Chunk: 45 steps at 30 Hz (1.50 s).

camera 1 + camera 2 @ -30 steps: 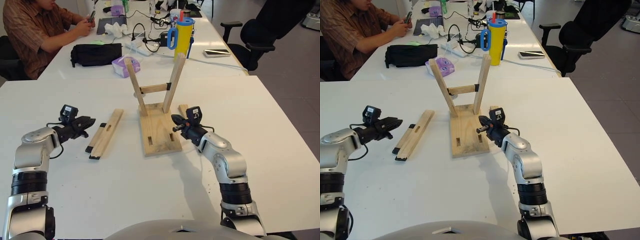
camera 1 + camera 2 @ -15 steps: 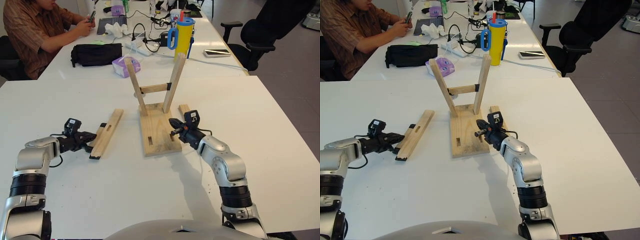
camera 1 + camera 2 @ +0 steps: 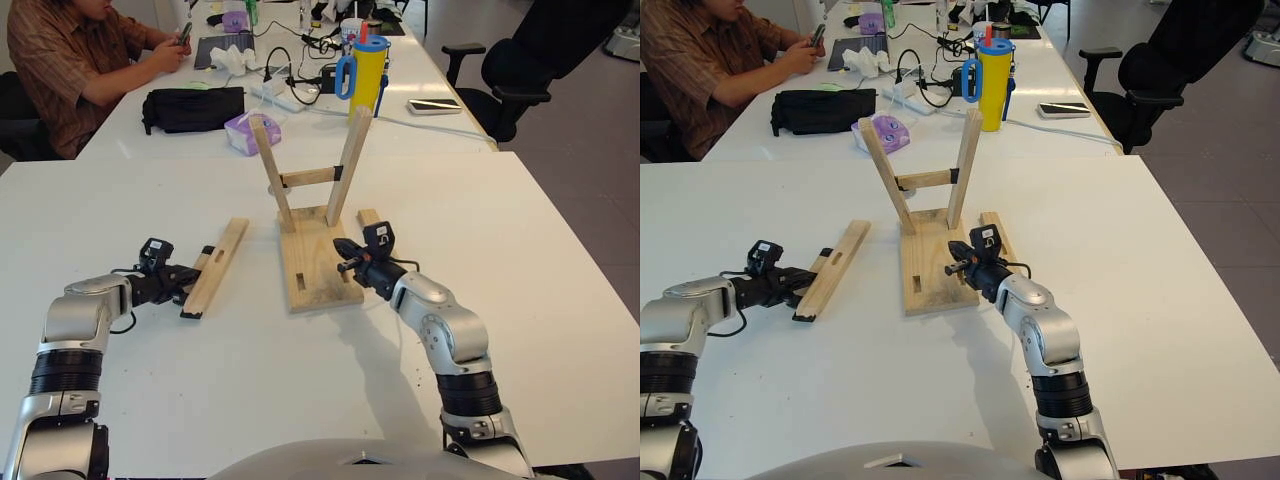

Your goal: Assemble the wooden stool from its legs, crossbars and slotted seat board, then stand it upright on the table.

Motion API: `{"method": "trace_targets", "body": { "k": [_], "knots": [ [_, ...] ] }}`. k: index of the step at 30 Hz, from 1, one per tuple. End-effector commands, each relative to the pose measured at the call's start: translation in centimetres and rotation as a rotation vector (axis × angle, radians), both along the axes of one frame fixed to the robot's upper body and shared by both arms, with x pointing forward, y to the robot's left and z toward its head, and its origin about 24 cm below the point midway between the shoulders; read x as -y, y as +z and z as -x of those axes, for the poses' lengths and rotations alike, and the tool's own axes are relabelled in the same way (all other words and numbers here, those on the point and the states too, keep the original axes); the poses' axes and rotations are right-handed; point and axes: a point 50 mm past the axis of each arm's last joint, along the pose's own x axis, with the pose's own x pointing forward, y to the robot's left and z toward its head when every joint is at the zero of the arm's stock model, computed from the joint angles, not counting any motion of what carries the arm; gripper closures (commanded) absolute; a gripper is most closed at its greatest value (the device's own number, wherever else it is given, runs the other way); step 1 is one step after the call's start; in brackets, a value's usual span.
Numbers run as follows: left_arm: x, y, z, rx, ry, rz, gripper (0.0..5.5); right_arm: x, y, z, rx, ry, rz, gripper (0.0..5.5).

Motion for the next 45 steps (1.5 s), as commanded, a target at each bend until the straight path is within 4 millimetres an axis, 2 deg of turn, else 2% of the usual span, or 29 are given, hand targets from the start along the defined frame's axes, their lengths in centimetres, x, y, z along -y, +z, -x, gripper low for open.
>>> {"method": "trace_targets", "body": {
  "k": [1, 4, 11, 20, 24, 26, 29, 32, 35, 38, 42, 45],
  "knots": [
    [0.5, -0.4, 0.2, -0.029, 0.002, 0.012, 3.39, -0.2, -0.1, 0.1, -0.015, -0.002, -0.007, 5.5],
    [0.5, -0.4, 0.1, -0.032, 0.013, -0.002, 3.08, -0.3, -0.1, 0.2, -0.016, 0.0, -0.008, 5.5],
    [0.9, -0.9, 0.2, -0.044, 0.033, 0.0, 3.08, -0.2, -0.3, 0.1, -0.019, -0.009, 0.003, 5.5],
    [2.1, 0.0, -0.1, -0.039, 0.0, 0.01, 4.2, 0.5, -0.4, -0.7, 0.014, -0.098, 0.053, 5.5],
    [1.3, 1.0, -1.0, 0.005, 0.02, -0.019, 4.79, 0.9, -0.6, -1.2, 0.026, -0.146, 0.101, 5.5],
    [0.6, 1.8, -1.7, 0.041, 0.033, -0.03, 5.07, 0.8, -0.6, -1.1, 0.024, -0.13, 0.07, 5.5],
    [0.0, 2.7, -2.4, 0.071, 0.043, 0.055, 5.08, 0.5, 0.0, -0.8, 0.03, -0.065, -0.011, 5.5],
    [0.1, 5.0, -2.6, 0.141, -0.059, 0.208, 5.08, 0.4, 1.1, -0.7, 0.041, -0.013, -0.111, 5.5],
    [0.2, 6.2, -1.7, 0.177, -0.181, 0.289, 5.08, 0.5, 2.3, -0.3, 0.012, 0.056, -0.318, 5.11],
    [1.0, 7.0, -0.1, 0.163, -0.32, 0.468, 5.08, 0.8, 3.5, -0.2, -0.028, 0.092, -0.523, 4.72],
    [2.7, 7.7, 1.0, 0.136, -0.388, 0.693, 5.08, 1.1, 4.1, 0.1, -0.098, 0.146, -0.684, 4.1],
    [5.5, 7.5, 1.2, 0.094, -0.465, 0.807, 5.08, 0.7, 5.3, 1.0, -0.144, 0.274, -0.854, 3.63]
  ]
}}
